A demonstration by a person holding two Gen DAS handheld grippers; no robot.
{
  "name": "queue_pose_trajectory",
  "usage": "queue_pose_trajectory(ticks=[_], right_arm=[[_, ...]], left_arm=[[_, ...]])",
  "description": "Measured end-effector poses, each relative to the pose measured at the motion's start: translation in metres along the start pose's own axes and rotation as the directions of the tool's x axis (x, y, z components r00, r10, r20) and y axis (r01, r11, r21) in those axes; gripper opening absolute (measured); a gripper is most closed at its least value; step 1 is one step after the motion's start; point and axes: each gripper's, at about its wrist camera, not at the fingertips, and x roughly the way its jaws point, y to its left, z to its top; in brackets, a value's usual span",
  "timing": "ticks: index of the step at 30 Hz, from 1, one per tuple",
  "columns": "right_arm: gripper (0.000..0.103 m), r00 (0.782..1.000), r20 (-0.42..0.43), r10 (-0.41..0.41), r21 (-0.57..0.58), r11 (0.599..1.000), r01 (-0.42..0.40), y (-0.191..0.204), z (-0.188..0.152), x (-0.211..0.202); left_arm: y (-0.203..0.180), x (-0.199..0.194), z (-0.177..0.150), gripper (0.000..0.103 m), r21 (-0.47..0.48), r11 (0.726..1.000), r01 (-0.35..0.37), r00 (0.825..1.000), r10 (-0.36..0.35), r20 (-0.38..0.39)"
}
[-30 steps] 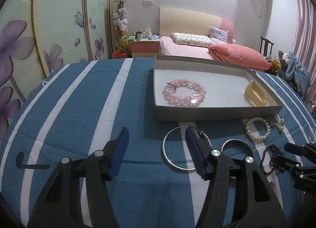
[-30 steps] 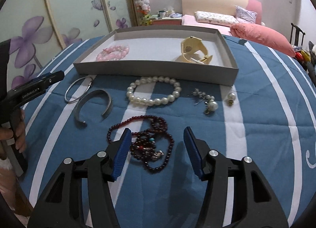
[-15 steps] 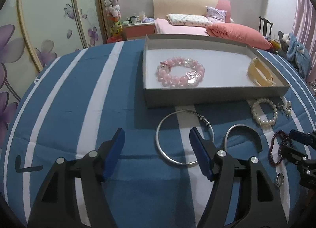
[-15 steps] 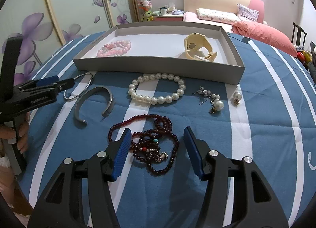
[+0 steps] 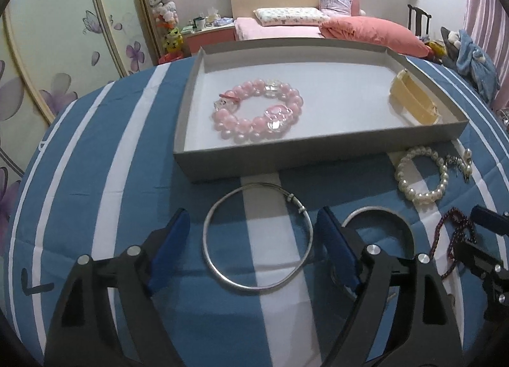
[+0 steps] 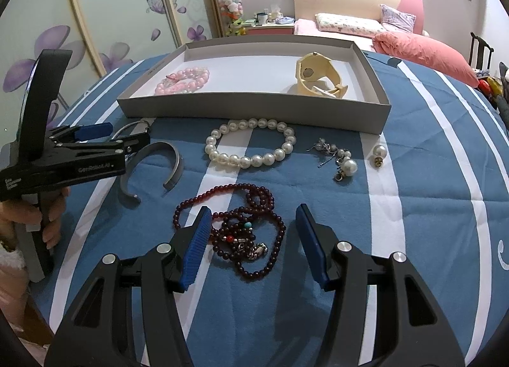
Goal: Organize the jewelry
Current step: 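Move the left tool to the silver hoop bangle while the right tool moves to the dark red beads, then grasp the silver hoop bangle with the left tool while the right tool grasps the dark red beads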
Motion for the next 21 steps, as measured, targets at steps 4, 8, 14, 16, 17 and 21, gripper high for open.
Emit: queue_pose_trajectory(ticks=[4, 8, 14, 16, 17, 21], right_arm=[[0.056, 1.0, -0.001, 0.0, 0.0, 1.0, 0.0, 0.0, 0.0, 0.0], [0.056, 1.0, -0.001, -0.002, 0.001, 1.0, 0.002, 0.001, -0.001, 0.0], [0.056, 1.0, -0.004, -0.004, -0.006, 1.0, 0.004, 0.002, -0.001, 0.0], [0.056, 1.0, -0.006, -0.006, -0.014, 1.0, 0.005, 0.003, -0.001, 0.001], [0.056, 1.0, -0.007, -0.007, -0.017, 1.0, 0.007, 0.004, -0.001, 0.001], [0.056, 1.0, -0.01, -0.01, -0.034, 0.999, 0.009, 0.01, 0.002, 0.004]], left_arm=[[0.007, 0.002, -0.001, 0.068, -0.032, 0.999, 0.036, 0.999, -0.036, -0.003], [0.011, 0.002, 0.0, 0.068, -0.045, 0.999, 0.03, 1.0, -0.03, 0.0], [0.034, 0.001, -0.003, 0.068, -0.11, 0.994, -0.002, 1.0, 0.001, -0.003], [0.044, 0.0, -0.005, 0.068, -0.134, 0.991, -0.015, 1.0, 0.014, -0.004], [0.048, 0.0, -0.005, 0.068, -0.142, 0.99, -0.017, 1.0, 0.017, -0.005], [0.052, -0.001, -0.006, 0.068, -0.146, 0.989, -0.022, 1.0, 0.021, -0.006]])
